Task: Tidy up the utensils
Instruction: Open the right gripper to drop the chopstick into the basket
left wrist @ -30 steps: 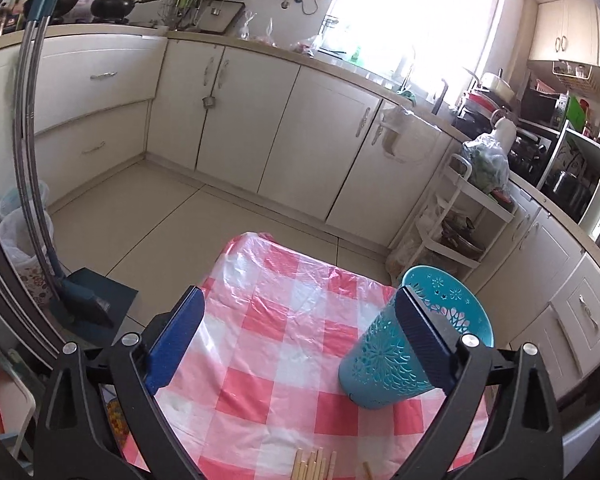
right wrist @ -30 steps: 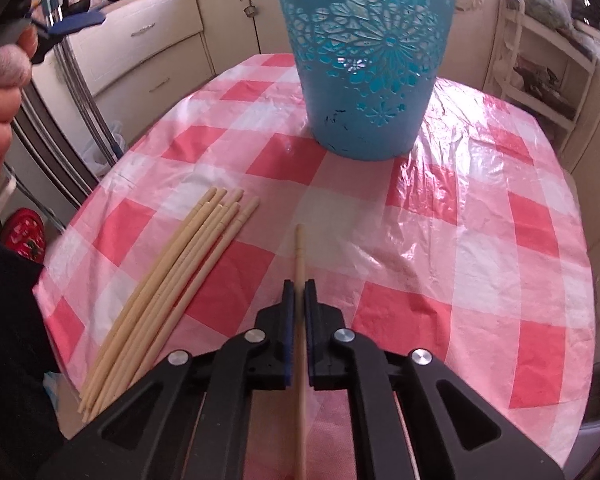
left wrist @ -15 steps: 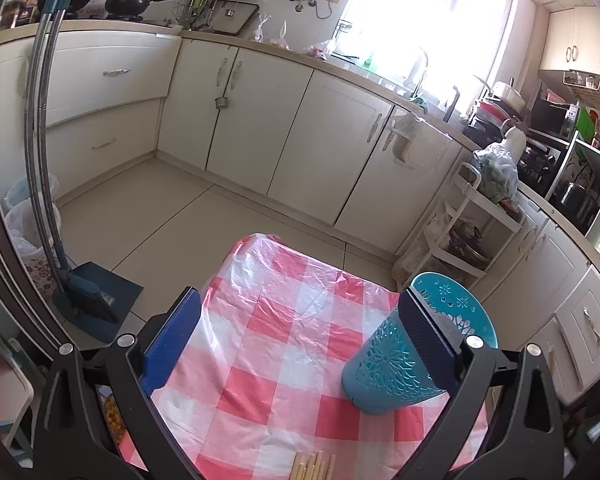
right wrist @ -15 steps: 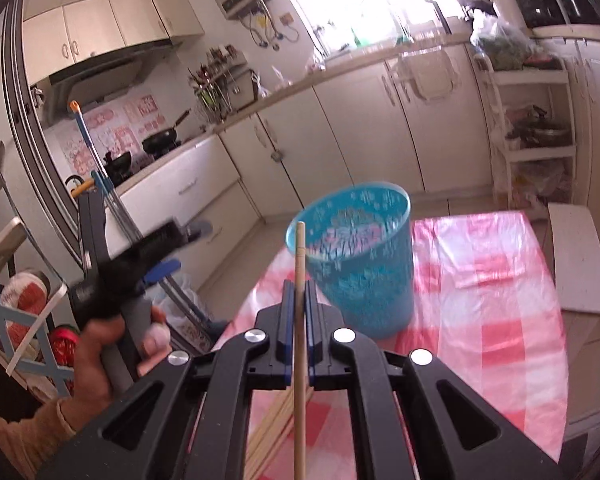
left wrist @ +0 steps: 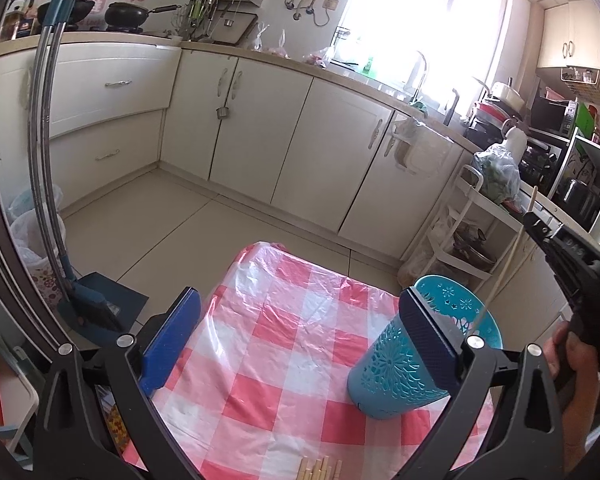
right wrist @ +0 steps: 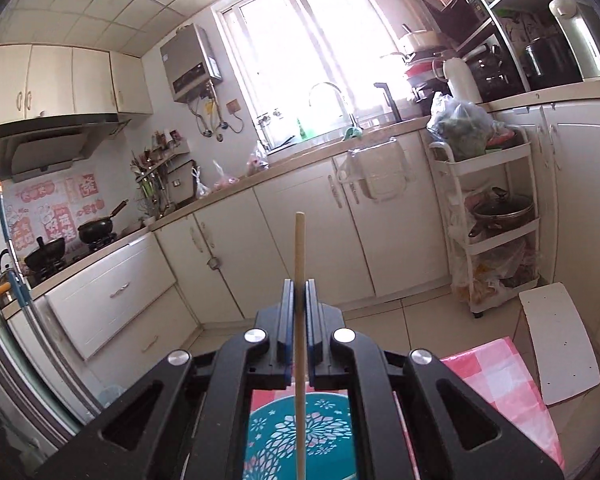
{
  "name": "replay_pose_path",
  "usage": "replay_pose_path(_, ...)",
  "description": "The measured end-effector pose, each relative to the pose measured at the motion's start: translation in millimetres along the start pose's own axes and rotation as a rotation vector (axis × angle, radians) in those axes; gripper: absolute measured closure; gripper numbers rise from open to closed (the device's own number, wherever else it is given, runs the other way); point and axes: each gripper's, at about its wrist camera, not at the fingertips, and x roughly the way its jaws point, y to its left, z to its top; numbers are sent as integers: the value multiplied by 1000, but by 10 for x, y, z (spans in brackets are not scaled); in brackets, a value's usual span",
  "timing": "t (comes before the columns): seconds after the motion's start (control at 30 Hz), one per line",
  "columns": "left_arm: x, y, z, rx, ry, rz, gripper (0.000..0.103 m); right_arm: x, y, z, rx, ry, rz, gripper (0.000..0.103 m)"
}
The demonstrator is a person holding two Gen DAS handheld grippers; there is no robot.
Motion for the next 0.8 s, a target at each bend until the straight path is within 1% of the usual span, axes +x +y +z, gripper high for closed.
replay_pose_path(0.1,15,15,6,-7,8,-4,7,73,-20,-95,-19,26,-14,97)
replay_pose_path(0.37,40,52,5,-20,15,-1,8,-33,11,-346,-110,117,20,97)
replay_pose_path(0.4,40,53,3,-18,14,1,8,-59,34,-366,-121,123,22,94)
replay_pose_path(0.43,38,49,-6,-15,13,4,7,-96,39,-377,-128,126,24,87)
replay_pose_path(0.5,33,50,-14,-9,10,11,7,-199,37,-380,-128,120,28,80)
replay_pose_path(0.53,33,49,-18,-8,10,13,7,-273,34,-367,-129,115,29,78)
replay_pose_path(0.6,33,65,-23,-8,10,19,7,-396,33,-346,-128,101,29,77)
replay_pose_path(0.73,12,116,-15,-11,4,30,8,-823,47,-373,-120,61,26,76)
replay_pose_path(0.8,-1,150,-10,-14,3,38,8,-1000,61,-463,-111,75,26,76)
